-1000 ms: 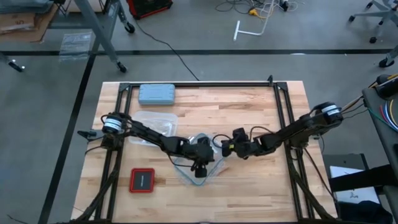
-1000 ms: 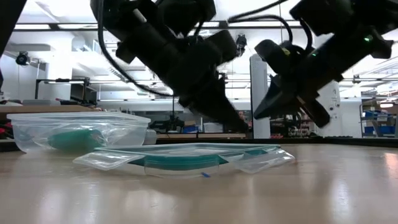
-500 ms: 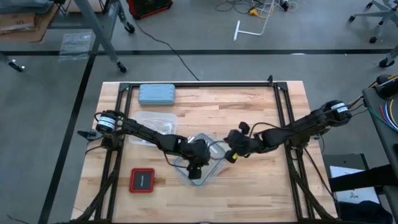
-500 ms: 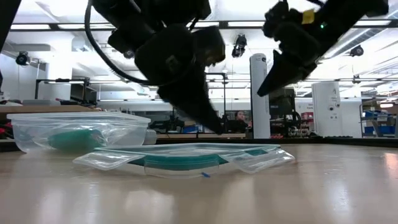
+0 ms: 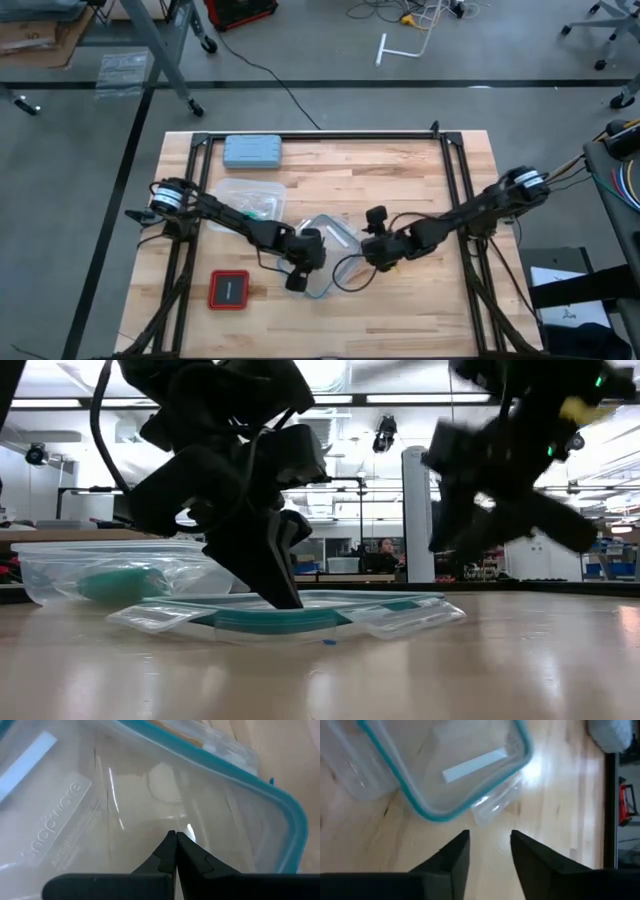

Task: Roll bandage
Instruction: Close the transparent food container

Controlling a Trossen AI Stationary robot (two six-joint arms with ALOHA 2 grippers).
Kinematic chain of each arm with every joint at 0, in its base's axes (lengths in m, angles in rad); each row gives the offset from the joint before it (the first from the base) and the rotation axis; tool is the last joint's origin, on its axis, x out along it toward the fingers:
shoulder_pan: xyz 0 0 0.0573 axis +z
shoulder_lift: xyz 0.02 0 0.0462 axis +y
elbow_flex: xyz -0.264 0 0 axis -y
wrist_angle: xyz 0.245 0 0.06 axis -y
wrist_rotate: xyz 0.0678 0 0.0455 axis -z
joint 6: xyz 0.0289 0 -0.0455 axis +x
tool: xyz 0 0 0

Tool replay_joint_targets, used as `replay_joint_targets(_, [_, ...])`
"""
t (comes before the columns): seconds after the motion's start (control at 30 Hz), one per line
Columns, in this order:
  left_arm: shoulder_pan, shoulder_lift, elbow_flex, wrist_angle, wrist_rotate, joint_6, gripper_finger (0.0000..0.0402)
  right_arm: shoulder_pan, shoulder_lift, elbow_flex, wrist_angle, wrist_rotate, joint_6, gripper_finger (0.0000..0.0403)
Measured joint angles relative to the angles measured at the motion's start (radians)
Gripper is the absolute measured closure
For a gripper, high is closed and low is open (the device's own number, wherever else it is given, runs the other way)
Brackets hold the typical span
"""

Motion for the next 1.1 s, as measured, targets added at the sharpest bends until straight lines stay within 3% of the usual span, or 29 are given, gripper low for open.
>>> replay_joint_targets(0.13, [-0.001, 0.0, -0.022, 0.026, -0.009, 0.036, 0.0401, -0.025, 0.078, 0.0, -0.006, 0.004, -0.023, 0.0236])
replay_joint_targets(0.33, [0.0, 0.003, -0.029, 0.051, -0.012, 0.063, 0.0401, -0.064, 0.186, 0.002, 0.069, -0.019, -0.079, 0.0231])
replay_joint_targets(0.63, [-0.001, 0.005, -0.031, 0.052, 0.037, 0.065, 0.0402, -0.108, 0.246, 0.001, 0.272, -0.02, -0.185, 0.0249])
replay_joint_targets(0.8, [0.0, 0.006, -0.033, 0.07, 0.052, 0.102, 0.0402, -0.137, 0.249, -0.006, 0.324, -0.121, -0.196, 0.0258])
replay_joint_targets(1.03, [0.0, 0.007, -0.033, 0.092, 0.06, 0.105, 0.0402, -0.162, 0.253, -0.01, 0.409, -0.183, -0.31, 0.0291])
replay_joint_targets(1.1, [0.0, 0.004, -0.033, 0.097, 0.059, 0.086, 0.0401, -0.17, 0.253, -0.01, 0.411, -0.189, -0.278, 0.031])
